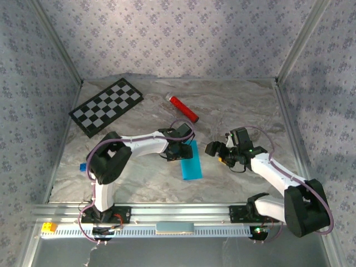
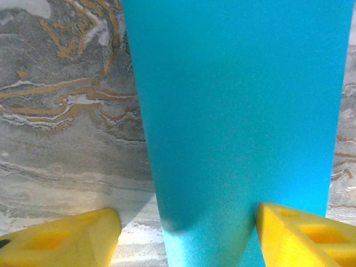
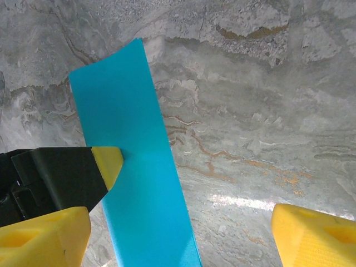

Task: Fold a paper plane with a square sheet of paper (pick it up from the middle)
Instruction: First fold the square sheet of paper in half at the center of the table.

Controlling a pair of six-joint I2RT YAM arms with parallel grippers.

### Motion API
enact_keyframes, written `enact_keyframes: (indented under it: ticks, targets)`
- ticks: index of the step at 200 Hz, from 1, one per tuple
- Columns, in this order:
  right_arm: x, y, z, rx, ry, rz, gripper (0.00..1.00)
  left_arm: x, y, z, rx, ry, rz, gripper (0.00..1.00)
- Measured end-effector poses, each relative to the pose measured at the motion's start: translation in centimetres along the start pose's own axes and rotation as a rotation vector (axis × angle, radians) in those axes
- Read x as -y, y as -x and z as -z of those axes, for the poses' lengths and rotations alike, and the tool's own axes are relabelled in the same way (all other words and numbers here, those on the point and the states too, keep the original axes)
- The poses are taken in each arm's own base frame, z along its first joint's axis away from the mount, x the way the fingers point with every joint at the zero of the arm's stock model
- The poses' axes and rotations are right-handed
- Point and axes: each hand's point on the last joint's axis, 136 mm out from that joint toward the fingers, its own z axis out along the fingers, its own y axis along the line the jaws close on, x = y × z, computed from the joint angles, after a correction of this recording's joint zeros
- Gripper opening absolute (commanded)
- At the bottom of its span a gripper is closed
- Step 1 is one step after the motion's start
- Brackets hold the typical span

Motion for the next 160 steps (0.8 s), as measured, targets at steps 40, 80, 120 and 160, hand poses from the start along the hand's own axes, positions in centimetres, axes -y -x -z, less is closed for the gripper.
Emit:
enact_keyframes:
  ticks: [40,80,120,160]
  targets:
    - [0.14,-0.03,-0.1,-0.003,-0.005,-0.002,0.86,-0.06,-0.03,-0.16,-0.01,0.014,-0.008,0.68]
    - [0.28,-0.17,-0.28,-0.01,-0.011,0.002,0.86,-0.07,-0.05,-0.2,-0.015,0.02,-0.019,0.69]
    - [0.42,-0.23,-0.41,-0.015,-0.016,0.0,0.86,-0.04,-0.09,-0.23,-0.014,0.028,-0.023,0.67]
    - [0.47,-0.26,-0.46,-0.017,-0.018,0.002,0.86,-0.12,-0.05,-0.23,-0.01,0.033,-0.023,0.7]
